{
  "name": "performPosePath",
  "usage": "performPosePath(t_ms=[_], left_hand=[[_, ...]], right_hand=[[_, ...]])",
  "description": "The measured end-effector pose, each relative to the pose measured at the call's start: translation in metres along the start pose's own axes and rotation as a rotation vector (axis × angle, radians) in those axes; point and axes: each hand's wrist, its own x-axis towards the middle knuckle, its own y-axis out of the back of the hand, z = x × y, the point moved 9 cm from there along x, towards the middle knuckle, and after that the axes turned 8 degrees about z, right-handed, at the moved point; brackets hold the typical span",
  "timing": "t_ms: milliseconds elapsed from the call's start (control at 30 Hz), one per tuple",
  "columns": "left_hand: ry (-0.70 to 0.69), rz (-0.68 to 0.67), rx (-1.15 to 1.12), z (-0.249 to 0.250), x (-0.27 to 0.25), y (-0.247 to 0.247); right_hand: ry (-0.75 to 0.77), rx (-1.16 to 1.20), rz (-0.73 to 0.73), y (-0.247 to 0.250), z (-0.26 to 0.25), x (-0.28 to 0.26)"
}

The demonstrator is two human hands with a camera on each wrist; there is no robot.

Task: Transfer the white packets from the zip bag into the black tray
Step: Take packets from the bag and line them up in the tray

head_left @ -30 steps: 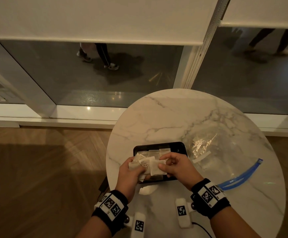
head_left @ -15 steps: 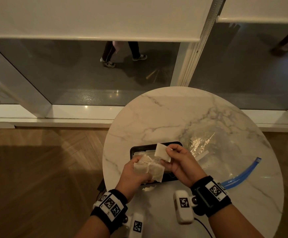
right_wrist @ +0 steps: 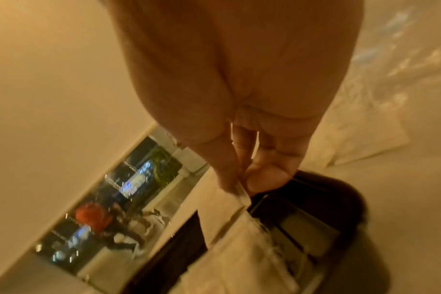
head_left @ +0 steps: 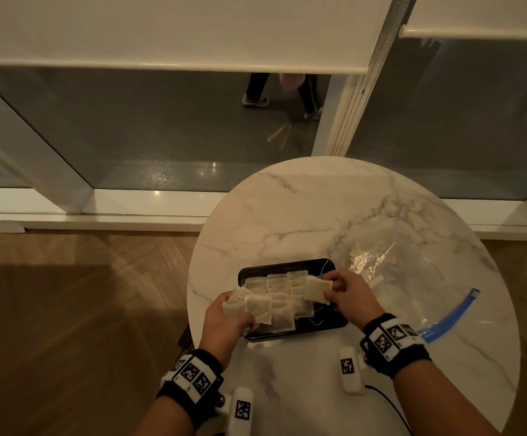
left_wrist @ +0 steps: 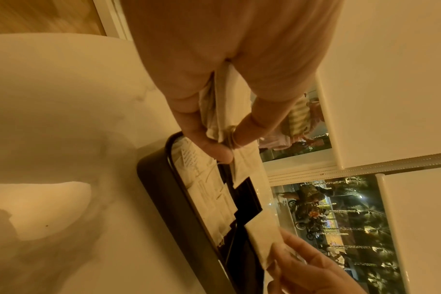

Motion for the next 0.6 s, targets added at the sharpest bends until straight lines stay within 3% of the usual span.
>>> performPosePath(t_ms=[200, 367, 600], left_hand=[[0.002, 0.011, 0.031, 0.002, -0.001, 0.000], [0.005, 0.027, 0.061, -0.001, -0.001, 0.002], [0.003, 0.037, 0.088, -0.002, -0.001, 0.003]], right_hand=[[0.160, -0.392, -0.095, -0.031, 0.003, 0.006], [0.152, -0.499, -0.172, -0.054, 0.008, 0.007], [0.153, -0.557, -0.130, -0.066, 0.010, 0.009]])
